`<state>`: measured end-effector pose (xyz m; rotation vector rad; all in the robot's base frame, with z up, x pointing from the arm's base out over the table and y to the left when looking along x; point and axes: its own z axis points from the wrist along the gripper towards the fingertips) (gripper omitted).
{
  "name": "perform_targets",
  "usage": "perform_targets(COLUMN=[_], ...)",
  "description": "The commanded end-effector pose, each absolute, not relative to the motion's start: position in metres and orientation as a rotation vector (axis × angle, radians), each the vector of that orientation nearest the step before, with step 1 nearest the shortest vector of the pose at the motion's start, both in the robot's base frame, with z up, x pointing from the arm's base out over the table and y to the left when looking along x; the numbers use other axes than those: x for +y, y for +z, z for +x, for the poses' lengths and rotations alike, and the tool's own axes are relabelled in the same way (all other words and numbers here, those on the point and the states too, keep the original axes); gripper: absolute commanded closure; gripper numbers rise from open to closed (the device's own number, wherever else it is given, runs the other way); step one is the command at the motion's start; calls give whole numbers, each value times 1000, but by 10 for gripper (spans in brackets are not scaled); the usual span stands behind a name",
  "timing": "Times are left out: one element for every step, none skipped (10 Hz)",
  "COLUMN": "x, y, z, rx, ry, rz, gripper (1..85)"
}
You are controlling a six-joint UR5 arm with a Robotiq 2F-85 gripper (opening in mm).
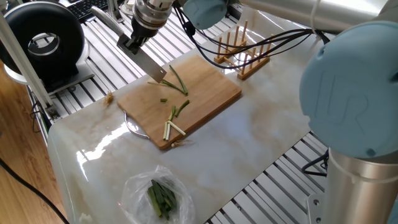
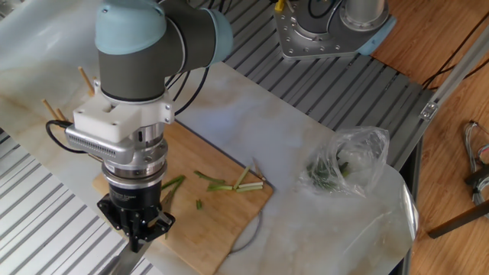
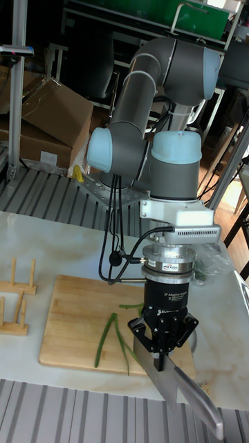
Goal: Chop the green garlic
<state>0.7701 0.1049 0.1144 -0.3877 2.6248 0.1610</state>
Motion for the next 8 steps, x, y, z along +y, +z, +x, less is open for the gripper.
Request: perform_targets(x=[105,105,105,105,104,103,101,100], y=[116,116,116,116,116,116,116,115], z=[774,774,774,774,774,773,773,773], rx=[2610,2610,2612,2612,2613,2614,2617,2620], ry=[168,168,167,167,166,162,152,147], rz=[-391,-391,-390,-390,-386,-382,-377,-377], gripper=[843,843,843,843,843,843,843,843])
